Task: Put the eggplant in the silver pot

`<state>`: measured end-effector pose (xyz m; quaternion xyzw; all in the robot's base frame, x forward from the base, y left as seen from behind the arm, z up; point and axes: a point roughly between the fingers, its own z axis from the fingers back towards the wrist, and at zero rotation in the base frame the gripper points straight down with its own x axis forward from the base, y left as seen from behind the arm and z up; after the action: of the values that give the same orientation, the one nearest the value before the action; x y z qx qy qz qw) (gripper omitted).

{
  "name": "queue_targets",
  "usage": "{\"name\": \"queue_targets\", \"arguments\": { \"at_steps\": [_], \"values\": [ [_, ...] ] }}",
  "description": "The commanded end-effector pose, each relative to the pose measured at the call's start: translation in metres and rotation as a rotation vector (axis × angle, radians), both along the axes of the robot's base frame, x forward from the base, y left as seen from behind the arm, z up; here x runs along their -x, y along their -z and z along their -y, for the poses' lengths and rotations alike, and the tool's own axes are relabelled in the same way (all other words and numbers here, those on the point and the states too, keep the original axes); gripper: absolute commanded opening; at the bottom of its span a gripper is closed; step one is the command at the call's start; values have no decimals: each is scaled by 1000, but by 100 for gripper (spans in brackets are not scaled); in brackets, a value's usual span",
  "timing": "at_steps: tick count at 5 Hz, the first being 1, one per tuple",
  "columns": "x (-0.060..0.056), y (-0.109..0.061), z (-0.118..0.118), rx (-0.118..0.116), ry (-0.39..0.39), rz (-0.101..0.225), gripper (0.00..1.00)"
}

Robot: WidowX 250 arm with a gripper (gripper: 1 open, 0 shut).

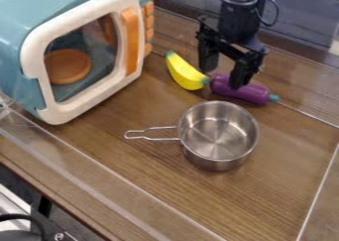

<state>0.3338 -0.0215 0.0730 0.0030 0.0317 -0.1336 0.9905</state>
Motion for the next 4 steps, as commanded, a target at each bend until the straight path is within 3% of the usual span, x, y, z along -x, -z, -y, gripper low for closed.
{"name": "queue_targets", "arguments": {
  "at_steps": [1,4],
  "values": [
    [-17,-10,4,2,22,67,100],
    [-37,13,13,5,55,80,100]
  ]
}}
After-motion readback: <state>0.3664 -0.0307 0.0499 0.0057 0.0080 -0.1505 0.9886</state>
